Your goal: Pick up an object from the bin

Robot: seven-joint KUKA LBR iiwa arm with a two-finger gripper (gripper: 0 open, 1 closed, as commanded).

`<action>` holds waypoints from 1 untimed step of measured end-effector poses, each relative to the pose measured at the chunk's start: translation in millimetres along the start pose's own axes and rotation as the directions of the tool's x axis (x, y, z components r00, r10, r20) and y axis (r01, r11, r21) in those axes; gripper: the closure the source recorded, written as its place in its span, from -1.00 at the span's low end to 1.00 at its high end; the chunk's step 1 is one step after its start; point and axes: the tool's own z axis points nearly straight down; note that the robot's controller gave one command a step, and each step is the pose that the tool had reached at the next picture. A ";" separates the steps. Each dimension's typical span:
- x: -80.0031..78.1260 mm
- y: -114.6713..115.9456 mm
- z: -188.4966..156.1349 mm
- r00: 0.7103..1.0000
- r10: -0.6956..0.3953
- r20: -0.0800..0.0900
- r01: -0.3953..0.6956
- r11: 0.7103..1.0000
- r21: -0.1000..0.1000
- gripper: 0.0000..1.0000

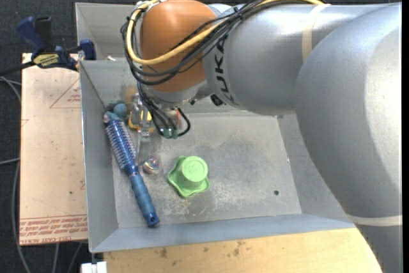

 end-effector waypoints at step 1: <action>23.1 10.5 107.3 1.000 0.000 0.020 0.000 1.000 -0.005 -1.00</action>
Offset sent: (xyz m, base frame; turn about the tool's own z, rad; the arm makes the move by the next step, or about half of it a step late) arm -0.0274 0.0095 -0.1085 0.0001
